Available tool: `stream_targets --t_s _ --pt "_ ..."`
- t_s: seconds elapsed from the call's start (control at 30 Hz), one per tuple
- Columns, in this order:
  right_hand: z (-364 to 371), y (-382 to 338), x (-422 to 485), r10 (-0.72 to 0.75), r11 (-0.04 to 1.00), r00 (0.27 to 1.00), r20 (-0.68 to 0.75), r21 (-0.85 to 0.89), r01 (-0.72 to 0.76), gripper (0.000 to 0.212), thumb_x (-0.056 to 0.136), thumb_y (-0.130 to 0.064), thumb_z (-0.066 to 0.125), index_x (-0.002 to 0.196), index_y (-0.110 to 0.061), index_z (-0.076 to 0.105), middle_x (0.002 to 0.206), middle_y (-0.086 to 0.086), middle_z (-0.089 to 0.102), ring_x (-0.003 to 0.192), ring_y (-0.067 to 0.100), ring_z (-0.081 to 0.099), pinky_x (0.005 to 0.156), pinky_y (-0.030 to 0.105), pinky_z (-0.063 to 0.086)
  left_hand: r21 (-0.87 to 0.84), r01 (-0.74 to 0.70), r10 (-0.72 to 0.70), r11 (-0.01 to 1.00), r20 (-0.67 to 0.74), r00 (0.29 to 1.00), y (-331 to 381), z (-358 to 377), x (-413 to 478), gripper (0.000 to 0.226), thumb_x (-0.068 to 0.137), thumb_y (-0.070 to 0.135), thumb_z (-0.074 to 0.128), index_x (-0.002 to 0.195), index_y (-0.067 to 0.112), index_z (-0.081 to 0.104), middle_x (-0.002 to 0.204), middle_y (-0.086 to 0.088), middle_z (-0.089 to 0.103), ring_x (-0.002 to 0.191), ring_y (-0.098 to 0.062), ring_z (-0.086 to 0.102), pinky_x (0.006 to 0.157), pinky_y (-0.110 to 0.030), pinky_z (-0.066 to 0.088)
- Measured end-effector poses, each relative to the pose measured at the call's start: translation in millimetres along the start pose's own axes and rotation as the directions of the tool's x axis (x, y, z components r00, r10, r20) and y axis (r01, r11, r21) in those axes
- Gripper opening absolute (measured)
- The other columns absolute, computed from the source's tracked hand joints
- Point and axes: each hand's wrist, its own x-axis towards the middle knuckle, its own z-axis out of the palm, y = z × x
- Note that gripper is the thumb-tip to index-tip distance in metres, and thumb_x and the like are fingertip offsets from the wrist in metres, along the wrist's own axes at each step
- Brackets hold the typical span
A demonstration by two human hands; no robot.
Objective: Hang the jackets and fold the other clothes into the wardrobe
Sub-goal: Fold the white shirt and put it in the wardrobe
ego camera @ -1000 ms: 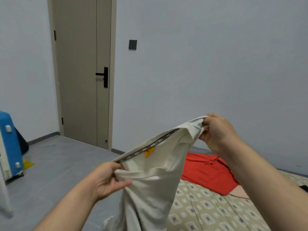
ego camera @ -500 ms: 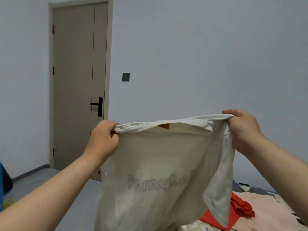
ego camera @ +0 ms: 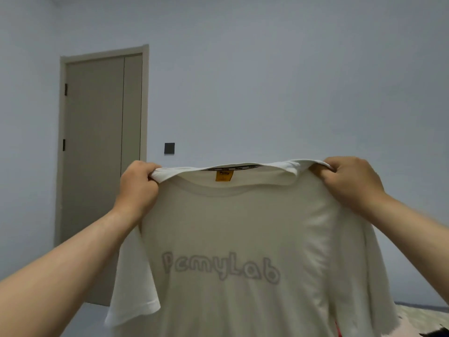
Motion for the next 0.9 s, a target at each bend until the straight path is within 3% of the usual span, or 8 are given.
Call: stream_targets --t_s 0.23,0.33,0.4,0.43,0.53,0.6,0.7,0.9 --pt "-58.4 -3.7 29.0 -0.137 0.969 0.939 -0.315 0.152 0.193 0.021 0.091 -0.043 0.053 0.086 -0.026 0.064 0.068 -0.015 0.065 0.066 0.015 0.053 0.062 0.027 0.044 -0.081 -0.076 0.064 0.994 -0.142 0.988 58.1 -14.8 57.7 0.026 0.087 0.011 0.045 0.086 0.01 0.071 0.079 -0.011 0.067 0.081 -0.034 0.058 0.063 -0.036 0.044" --pt "-82.8 1.9 36.6 -0.144 0.967 0.921 -0.362 0.147 0.209 0.019 0.089 -0.045 0.053 0.107 -0.044 0.059 0.073 -0.014 0.068 0.079 0.009 0.06 0.059 0.013 0.038 0.015 -0.153 0.152 0.988 -0.252 0.956 80.9 -12.9 66.1 0.031 0.099 0.021 0.043 0.113 0.017 0.071 0.104 -0.017 0.059 0.103 -0.038 0.051 0.083 -0.035 0.04" --pt "-92.9 9.9 38.3 -0.123 0.979 0.938 -0.324 0.115 0.168 0.018 0.088 -0.046 0.054 0.106 -0.048 0.058 0.074 -0.011 0.069 0.082 0.016 0.064 0.064 0.015 0.041 0.032 -0.145 0.149 0.989 -0.228 0.962 90.9 -8.1 69.0 0.033 0.102 0.028 0.041 0.123 0.021 0.067 0.116 -0.017 0.054 0.115 -0.037 0.046 0.097 -0.032 0.032" --pt "-95.6 12.4 37.3 -0.101 0.986 0.951 -0.294 0.098 0.135 0.016 0.087 -0.047 0.055 0.103 -0.049 0.06 0.072 -0.014 0.07 0.079 0.018 0.065 0.065 0.017 0.043 -0.018 -0.146 0.14 0.989 -0.185 0.973 94.4 -5.1 70.1 0.032 0.102 0.029 0.041 0.111 0.02 0.071 0.111 -0.018 0.059 0.112 -0.037 0.05 0.096 -0.033 0.034" --pt "-93.3 19.3 34.3 -0.001 0.997 0.98 -0.2 0.071 0.016 0.013 0.088 -0.041 0.058 0.091 -0.037 0.07 0.068 -0.014 0.069 0.071 0.015 0.066 0.059 0.032 0.048 -0.467 0.117 -0.078 0.876 0.101 0.992 106.4 6.1 68.8 0.03 0.096 0.027 0.051 0.08 0.011 0.071 0.084 -0.011 0.07 0.083 -0.027 0.063 0.078 -0.036 0.048" --pt "-85.3 23.3 33.8 0.017 0.999 0.988 -0.153 0.039 -0.011 0.016 0.09 -0.022 0.06 0.081 -0.017 0.072 0.065 -0.004 0.069 0.072 0.021 0.067 0.062 0.028 0.047 -0.551 0.327 -0.188 0.768 0.293 0.937 109.5 14.1 64.3 0.026 0.097 0.025 0.055 0.08 0.014 0.072 0.088 -0.008 0.07 0.08 -0.022 0.062 0.076 -0.035 0.047" --pt "-75.7 18.8 30.6 0.08 0.97 0.997 0.004 0.231 -0.079 0.038 0.084 0.007 0.048 0.083 -0.021 0.074 0.077 -0.004 0.073 0.076 0.02 0.069 0.066 0.028 0.052 -0.581 0.435 -0.23 0.688 0.394 0.89 111.3 21.6 57.0 0.023 0.098 0.021 0.055 0.084 0.014 0.071 0.096 -0.013 0.074 0.084 -0.026 0.067 0.086 -0.042 0.053" --pt "-72.6 9.4 15.2 -0.083 0.9 0.936 0.342 0.43 -0.077 0.01 0.083 -0.033 0.072 0.084 -0.025 0.079 0.081 0.002 0.076 0.07 0.012 0.072 0.057 0.023 0.056 -0.515 0.312 -0.148 0.799 0.336 0.93 101.1 12.9 45.7 0.042 0.09 0.043 0.062 0.084 0.001 0.068 0.084 -0.012 0.073 0.074 -0.027 0.066 0.076 -0.043 0.055"
